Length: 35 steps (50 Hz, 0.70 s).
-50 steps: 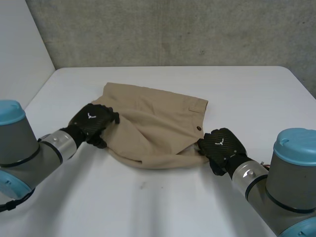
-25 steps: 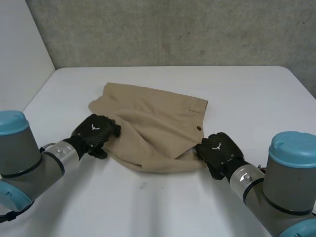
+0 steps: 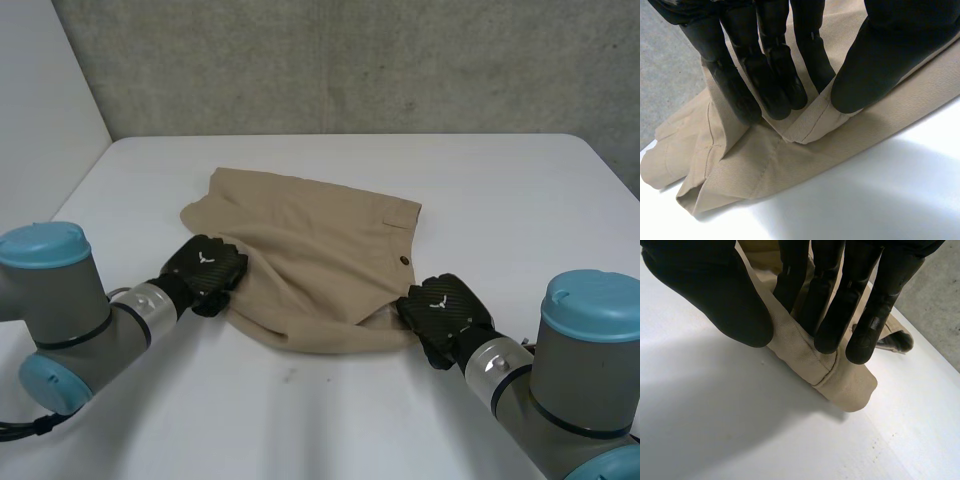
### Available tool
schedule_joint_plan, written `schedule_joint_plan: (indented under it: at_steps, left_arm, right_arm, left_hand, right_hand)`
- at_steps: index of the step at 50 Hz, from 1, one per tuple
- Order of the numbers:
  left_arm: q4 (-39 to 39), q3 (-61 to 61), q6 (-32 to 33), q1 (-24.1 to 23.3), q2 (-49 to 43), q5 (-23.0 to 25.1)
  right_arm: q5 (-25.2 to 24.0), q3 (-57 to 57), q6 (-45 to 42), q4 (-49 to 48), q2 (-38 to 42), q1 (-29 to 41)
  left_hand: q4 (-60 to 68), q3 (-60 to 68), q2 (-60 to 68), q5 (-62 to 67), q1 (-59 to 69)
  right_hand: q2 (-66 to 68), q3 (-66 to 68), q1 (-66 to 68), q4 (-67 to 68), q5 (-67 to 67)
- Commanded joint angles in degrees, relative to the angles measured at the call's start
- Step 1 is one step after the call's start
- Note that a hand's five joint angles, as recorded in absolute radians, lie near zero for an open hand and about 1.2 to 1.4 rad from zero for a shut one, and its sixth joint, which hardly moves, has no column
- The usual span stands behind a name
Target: Fold the shorts.
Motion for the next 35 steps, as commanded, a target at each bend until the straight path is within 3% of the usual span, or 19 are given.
schedule_joint_plan:
  at_steps: [1, 7, 14, 19, 22, 27, 30, 35]
  left_arm:
    - [-4.62, -2.23, 0.59, -0.15, 7.6, -3.5]
    - [-17.26, -7.41, 2.26, -1.63, 24.9, -11.14]
    - [-32.48, -13.66, 2.7, -3.4, 36.62, -18.27]
    - [-37.15, -19.19, 2.88, -9.62, 41.45, -21.61]
    - [-37.68, -20.95, 3.14, -12.27, 42.6, -22.23]
    - [-45.14, -23.16, 2.79, -16.93, 44.8, -22.59]
    - [-48.92, -22.81, 2.7, -18.07, 45.76, -22.76]
    - [-49.29, -22.72, 3.67, -17.38, 46.74, -22.67]
  right_arm:
    - [0.32, -0.46, 0.0, 0.5, -0.73, 0.04]
    - [0.23, -2.92, 0.26, 3.66, -4.85, -0.05]
    - [-0.29, -6.17, 0.09, 13.83, -8.55, 0.39]
    - [-0.47, -7.49, -3.76, 23.69, -9.87, 0.31]
    - [-0.04, -7.32, -9.72, 29.48, -9.96, -0.31]
    - [1.46, -5.74, -17.65, 39.94, -12.41, -0.4]
    - [1.46, -4.77, -19.16, 46.98, -15.75, -0.57]
    - [-0.82, -5.12, -19.86, 50.69, -19.71, -0.49]
  left_hand:
    - [12.18, 12.49, 12.02, 14.39, 15.88]
    - [12.18, 12.49, 12.02, 14.39, 15.88]
    - [12.18, 12.49, 12.02, 14.39, 15.88]
    - [12.18, 12.49, 12.02, 14.39, 15.88]
    - [12.18, 12.49, 12.02, 14.39, 15.88]
    - [12.18, 12.49, 12.02, 14.39, 15.88]
    - [12.18, 12.49, 12.02, 14.39, 15.88]
    - [12.18, 12.49, 12.02, 14.39, 15.88]
  right_hand:
    - [12.46, 12.29, 23.21, 11.71, 13.12]
    - [12.46, 12.29, 23.21, 11.71, 13.12]
    - [12.46, 12.29, 23.21, 11.71, 13.12]
    - [12.46, 12.29, 23.21, 11.71, 13.12]
    - [12.46, 12.29, 23.21, 11.71, 13.12]
    - [12.46, 12.29, 23.21, 11.71, 13.12]
    - [12.46, 12.29, 23.21, 11.71, 13.12]
    - [12.46, 12.29, 23.21, 11.71, 13.12]
